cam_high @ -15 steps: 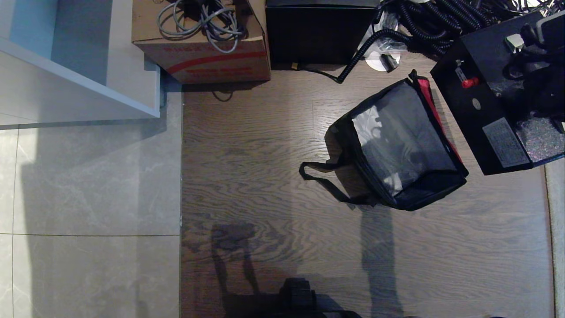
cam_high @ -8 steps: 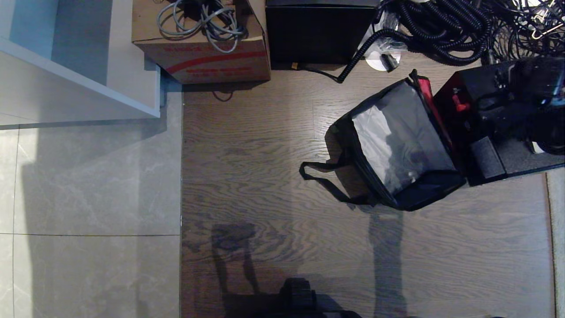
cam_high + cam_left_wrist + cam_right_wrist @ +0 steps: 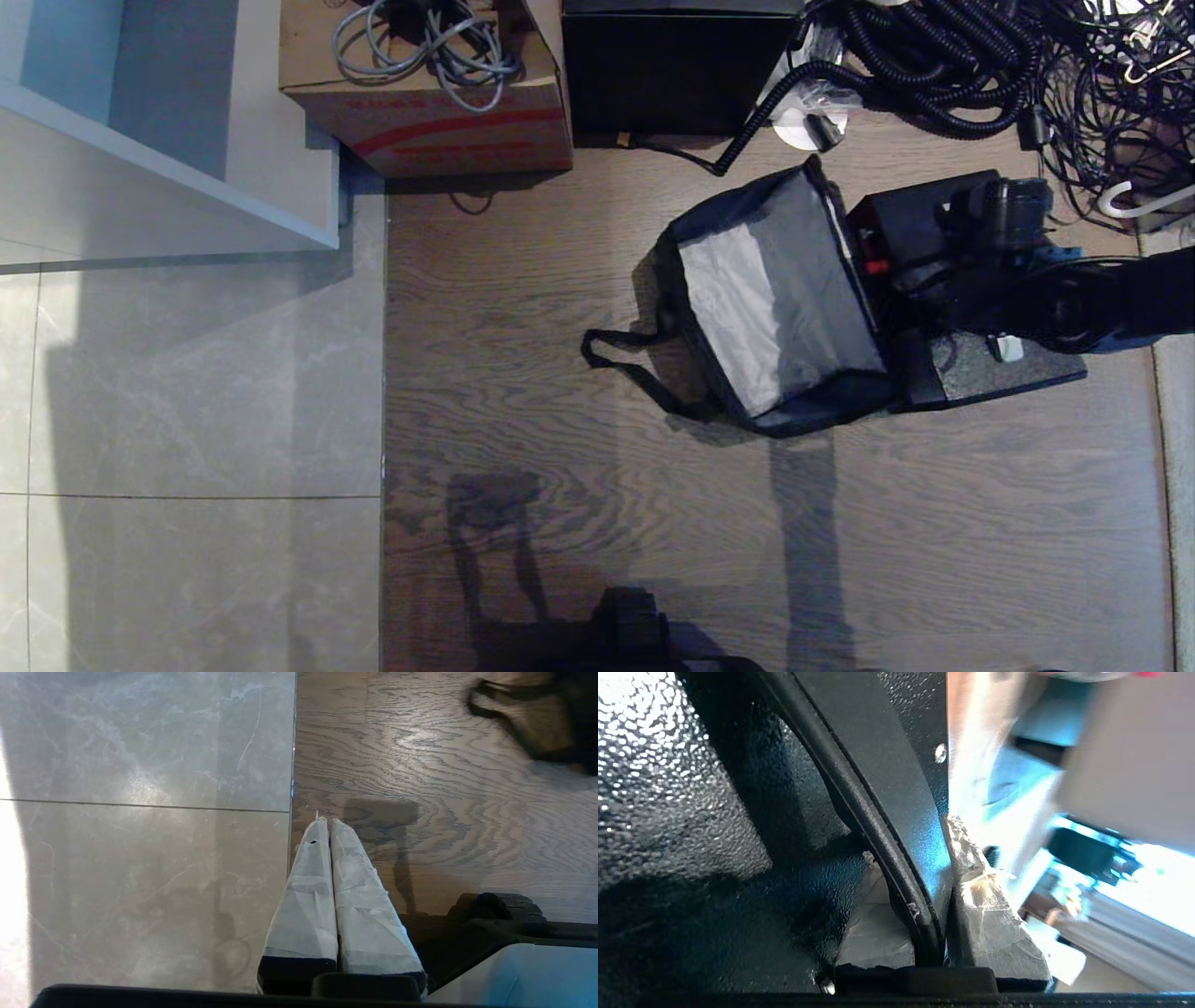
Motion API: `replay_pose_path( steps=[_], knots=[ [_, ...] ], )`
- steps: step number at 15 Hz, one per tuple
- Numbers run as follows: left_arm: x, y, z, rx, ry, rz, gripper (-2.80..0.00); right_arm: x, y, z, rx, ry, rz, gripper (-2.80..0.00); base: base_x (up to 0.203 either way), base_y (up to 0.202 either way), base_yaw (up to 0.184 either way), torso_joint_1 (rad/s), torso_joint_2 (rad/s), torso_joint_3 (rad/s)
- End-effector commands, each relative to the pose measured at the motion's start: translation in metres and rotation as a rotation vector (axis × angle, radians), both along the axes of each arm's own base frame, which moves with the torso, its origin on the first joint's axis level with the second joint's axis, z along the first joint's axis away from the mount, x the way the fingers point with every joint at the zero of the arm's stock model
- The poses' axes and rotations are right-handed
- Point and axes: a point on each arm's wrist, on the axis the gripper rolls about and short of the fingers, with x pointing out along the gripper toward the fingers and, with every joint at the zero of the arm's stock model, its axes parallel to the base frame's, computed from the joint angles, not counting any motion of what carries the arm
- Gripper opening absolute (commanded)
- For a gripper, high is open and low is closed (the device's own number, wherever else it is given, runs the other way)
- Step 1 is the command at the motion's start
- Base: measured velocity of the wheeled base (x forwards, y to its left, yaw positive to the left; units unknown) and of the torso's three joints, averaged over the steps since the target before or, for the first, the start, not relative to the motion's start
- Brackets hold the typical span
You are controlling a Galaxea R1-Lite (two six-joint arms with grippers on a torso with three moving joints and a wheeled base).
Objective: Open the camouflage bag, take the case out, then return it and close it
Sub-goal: Release the handle
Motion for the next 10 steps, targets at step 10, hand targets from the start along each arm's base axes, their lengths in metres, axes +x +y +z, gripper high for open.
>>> replay_pose_path(
  steps=[10],
  knots=[
    [0.0,0.0,0.0,0.0,0.0,0.001,-2.8,-0.014,0.003,-0.02,0.058,0.065,-0.018,-2.8,0.0,0.0,0.0,0.0,0.0,0.0]
  ],
)
